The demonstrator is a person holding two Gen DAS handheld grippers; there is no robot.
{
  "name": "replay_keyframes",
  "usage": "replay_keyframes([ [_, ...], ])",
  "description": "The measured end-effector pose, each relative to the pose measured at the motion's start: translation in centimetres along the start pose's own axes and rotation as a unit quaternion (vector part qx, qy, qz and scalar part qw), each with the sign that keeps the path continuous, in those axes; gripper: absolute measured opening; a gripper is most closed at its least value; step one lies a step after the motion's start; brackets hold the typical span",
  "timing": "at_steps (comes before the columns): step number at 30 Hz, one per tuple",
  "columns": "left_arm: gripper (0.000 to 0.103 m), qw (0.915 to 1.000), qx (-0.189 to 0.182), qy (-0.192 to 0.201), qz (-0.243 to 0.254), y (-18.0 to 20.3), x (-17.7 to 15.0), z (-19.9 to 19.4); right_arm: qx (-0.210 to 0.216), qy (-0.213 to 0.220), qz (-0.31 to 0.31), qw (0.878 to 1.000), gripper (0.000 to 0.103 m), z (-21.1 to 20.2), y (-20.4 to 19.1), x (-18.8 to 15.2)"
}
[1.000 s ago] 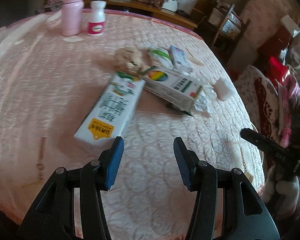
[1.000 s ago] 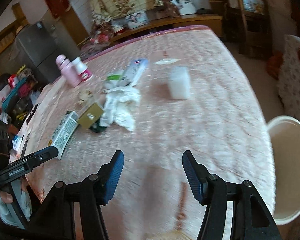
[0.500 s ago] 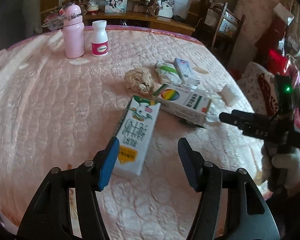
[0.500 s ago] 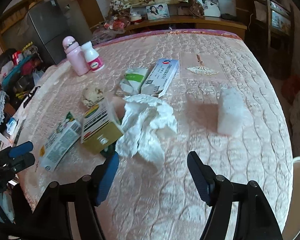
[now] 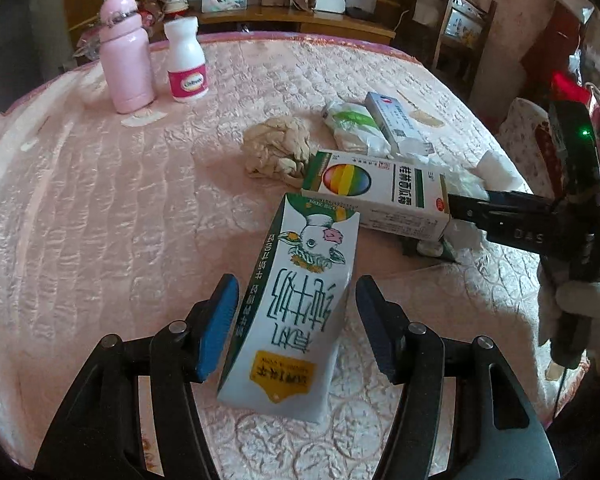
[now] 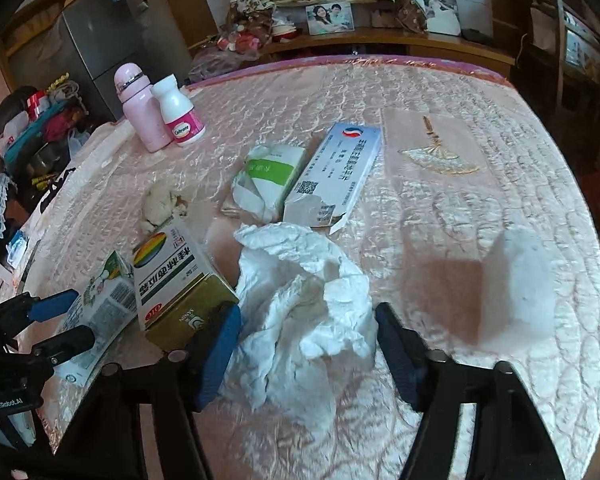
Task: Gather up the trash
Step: 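Grasp the white milk carton with the left tool while the right tool grasps crumpled tissue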
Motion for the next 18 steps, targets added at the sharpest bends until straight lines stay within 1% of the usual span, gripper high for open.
replay_keyframes([
  [1,0.059,1.0000,-0.002,-0.003,-0.003,0.1,-0.1,0.1,0.004,-0.002,0.000,1.000,0.046,0.3,-0.1,-0.1],
  [2,0.059,1.0000,-0.005,-0.004,-0.007,0.1,-0.1,0.3,0.000,0.007,-0.005,1.000,0.039,0.1,-0.2,-0.1],
  [3,0.059,0.9999,-0.010,-0.007,-0.012,0.1,-0.2,0.5,0.003,0.008,-0.009,1.000,0.034,0.0,-0.2,-0.3],
  [4,0.053,0.9997,-0.014,-0.009,-0.016,0.1,-0.2,0.6,0.007,0.008,-0.011,1.000,0.028,-0.2,-0.3,-0.5],
  [5,0.053,0.9995,-0.019,-0.010,-0.022,0.1,-0.3,0.6,0.006,0.013,-0.011,1.000,0.022,-0.7,-0.3,-0.8],
  [6,0.053,0.9992,-0.025,-0.007,-0.030,0.1,-0.4,0.5,0.003,0.019,-0.010,1.000,0.020,-1.2,-0.2,-1.0],
  [8,0.053,0.9989,-0.031,-0.003,-0.034,0.3,-0.5,0.0,0.008,0.032,-0.003,0.999,0.020,-2.5,0.2,-1.4],
  [10,0.053,0.9991,-0.028,0.004,-0.033,0.6,-0.7,-0.7,0.010,0.042,0.003,0.999,0.020,-4.0,0.6,-1.9],
  [12,0.053,0.9989,-0.033,0.011,-0.032,1.0,-0.9,-1.5,0.015,0.048,0.008,0.999,0.020,-5.2,0.8,-2.3],
  [18,0.053,0.9988,-0.032,0.031,-0.022,2.7,-1.0,-3.6,0.022,0.066,0.024,0.997,0.020,-8.3,1.2,-3.8],
])
Point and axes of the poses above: each gripper's, at about its wrist camera, not at the fingertips, and z roughly the way its jaws point, y to its right, x to its top, the point moved 3 cm from there along z, roughly the way its jaws point, and after that the axes turned 7 degrees about z, right-handed, at the moved point
